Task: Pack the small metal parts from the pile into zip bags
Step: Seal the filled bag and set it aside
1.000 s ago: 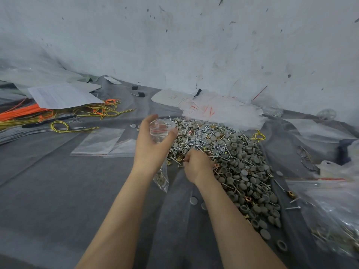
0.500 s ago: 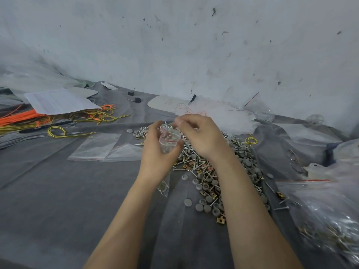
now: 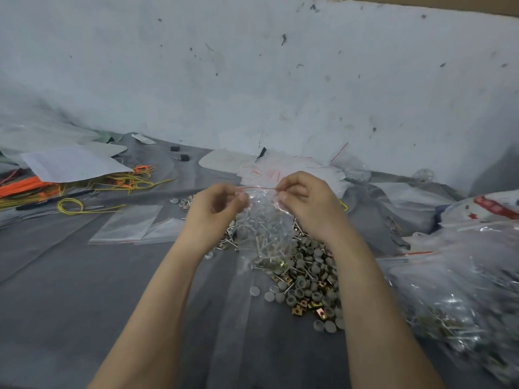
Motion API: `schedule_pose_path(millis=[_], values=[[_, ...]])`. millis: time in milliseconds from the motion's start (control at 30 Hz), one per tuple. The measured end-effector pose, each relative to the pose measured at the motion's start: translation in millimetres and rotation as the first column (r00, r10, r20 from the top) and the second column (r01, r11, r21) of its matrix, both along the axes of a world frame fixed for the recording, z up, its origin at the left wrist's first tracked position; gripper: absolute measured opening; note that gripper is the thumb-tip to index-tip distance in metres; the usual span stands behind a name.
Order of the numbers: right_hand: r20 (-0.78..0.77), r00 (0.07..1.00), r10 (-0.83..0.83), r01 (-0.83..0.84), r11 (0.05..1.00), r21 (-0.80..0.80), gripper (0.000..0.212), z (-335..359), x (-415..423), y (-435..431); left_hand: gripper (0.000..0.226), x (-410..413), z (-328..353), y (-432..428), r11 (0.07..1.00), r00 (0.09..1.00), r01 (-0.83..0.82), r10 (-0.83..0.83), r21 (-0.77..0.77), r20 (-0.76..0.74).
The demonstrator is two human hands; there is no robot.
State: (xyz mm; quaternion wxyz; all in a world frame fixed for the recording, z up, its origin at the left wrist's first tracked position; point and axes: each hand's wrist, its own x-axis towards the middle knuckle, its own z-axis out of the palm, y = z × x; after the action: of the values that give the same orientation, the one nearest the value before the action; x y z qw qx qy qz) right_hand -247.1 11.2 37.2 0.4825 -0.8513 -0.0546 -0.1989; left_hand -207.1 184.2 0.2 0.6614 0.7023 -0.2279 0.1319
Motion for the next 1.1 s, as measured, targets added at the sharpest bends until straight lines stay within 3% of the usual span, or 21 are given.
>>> schedule_pose_path(millis=[233,333,500,867,1100], values=[[0.077,0.990,-0.117,0.132,0.961,-0.244,0.012,6,-33,-27,0.011,-19,25,-49,0.947,0.985,0.057,-0.105,0.316,0.139],[0.079,0.984,-0.158,0.174,0.950,-0.261,0.002,9,-41,-33,0.013,-27,32,-59,0.900,0.980,0.048,-0.126,0.434,0.153],[0.048,0.985,-0.166,0.173,0.942,-0.287,0.008,10,-45,-41,0.015,-31,36,-66,0.852,0.969,-0.004,-0.126,0.523,0.213],[0.073,0.991,-0.114,0.132,0.928,-0.348,0.012,11,-47,-37,0.015,-31,32,-63,0.887,0.941,-0.009,-0.148,0.461,0.303],[-0.076,0.937,-0.342,0.302,0.899,-0.316,0.016,-24,-54,-77,0.018,-23,20,-55,0.878,0.952,-0.028,-0.121,0.478,0.280]])
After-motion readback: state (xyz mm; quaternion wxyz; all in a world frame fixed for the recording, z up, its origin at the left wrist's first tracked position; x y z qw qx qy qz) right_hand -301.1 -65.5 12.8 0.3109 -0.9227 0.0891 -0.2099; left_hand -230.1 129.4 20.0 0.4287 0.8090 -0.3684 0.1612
